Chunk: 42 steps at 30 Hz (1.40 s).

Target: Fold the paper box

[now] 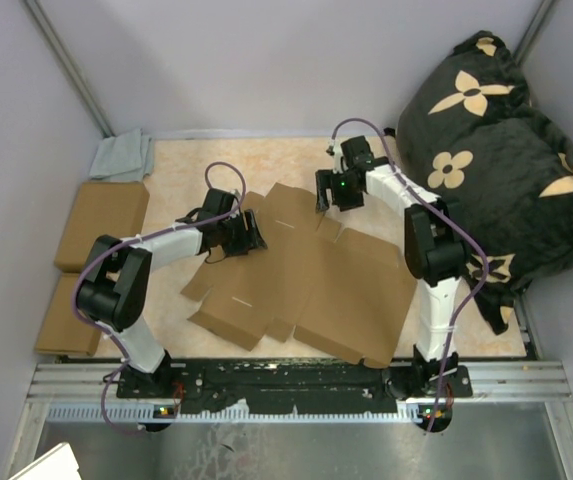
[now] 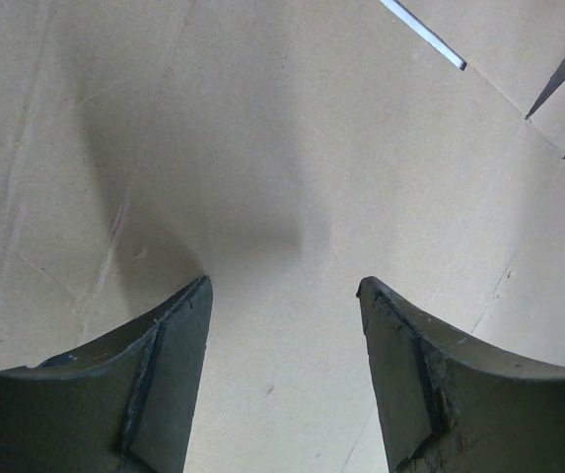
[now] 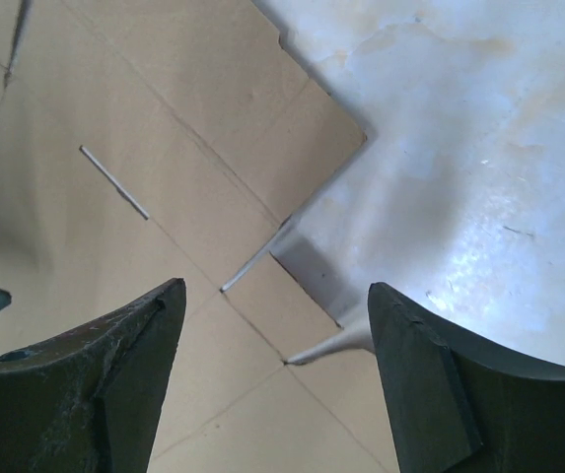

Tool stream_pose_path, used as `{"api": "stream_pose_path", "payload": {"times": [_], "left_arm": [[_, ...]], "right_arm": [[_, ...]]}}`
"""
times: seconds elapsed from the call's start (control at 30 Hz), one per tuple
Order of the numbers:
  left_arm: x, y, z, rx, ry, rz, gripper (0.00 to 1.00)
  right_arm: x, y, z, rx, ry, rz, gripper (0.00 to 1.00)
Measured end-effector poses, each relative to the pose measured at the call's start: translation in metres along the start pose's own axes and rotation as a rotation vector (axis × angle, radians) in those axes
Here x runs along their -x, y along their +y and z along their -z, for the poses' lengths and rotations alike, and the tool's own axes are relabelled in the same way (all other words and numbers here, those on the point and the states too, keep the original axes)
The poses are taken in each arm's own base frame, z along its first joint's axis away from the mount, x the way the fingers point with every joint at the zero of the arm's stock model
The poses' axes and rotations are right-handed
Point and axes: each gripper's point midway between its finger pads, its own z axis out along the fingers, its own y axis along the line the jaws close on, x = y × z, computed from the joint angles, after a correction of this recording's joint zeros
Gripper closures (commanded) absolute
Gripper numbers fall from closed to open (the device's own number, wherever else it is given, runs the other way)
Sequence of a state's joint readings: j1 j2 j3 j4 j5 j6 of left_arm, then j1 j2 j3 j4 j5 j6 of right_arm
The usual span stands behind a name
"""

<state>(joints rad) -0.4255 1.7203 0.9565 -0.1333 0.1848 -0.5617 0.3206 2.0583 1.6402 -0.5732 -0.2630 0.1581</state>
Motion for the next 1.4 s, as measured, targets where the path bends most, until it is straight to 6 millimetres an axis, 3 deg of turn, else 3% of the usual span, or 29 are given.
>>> {"api": "stream_pose_path", "payload": {"times": [0.17, 0.33, 0.43, 0.67, 0.93, 1.13, 1.23, 1.4], "left_arm": [[0.000, 0.000, 0.000, 0.001, 0.000, 0.000, 0.31], [0.000, 0.000, 0.000, 0.000, 0.000, 0.000, 0.31], [0.000, 0.000, 0.000, 0.001, 0.001, 0.000, 0.31], [0.000, 0.000, 0.000, 0.001, 0.001, 0.001, 0.31], [0.000, 0.000, 0.000, 0.000, 0.001, 0.002, 0.31], [0.000, 0.000, 0.000, 0.001, 0.001, 0.003, 0.31], [0.000, 0.000, 0.000, 0.000, 0.001, 0.004, 0.31], [0.000, 0.000, 0.000, 0.000, 0.001, 0.004, 0.31]], "right_arm": [[-0.020, -0.003, -0.020, 0.017, 0.072, -0.017, 0.26], [-0.025, 0.012, -0.020, 0.102, 0.089, -0.017, 0.29], [-0.040, 0.016, -0.018, 0.133, 0.102, -0.005, 0.29], [-0.043, 0.039, 0.009, 0.200, 0.062, 0.045, 0.29], [-0.086, 0.078, 0.013, 0.258, 0.184, 0.090, 0.28], [-0.099, 0.075, 0.008, 0.247, 0.217, 0.079, 0.28], [-0.106, 0.069, -0.003, 0.236, 0.239, 0.062, 0.28], [-0.105, 0.068, -0.006, 0.240, 0.242, 0.034, 0.28]]}}
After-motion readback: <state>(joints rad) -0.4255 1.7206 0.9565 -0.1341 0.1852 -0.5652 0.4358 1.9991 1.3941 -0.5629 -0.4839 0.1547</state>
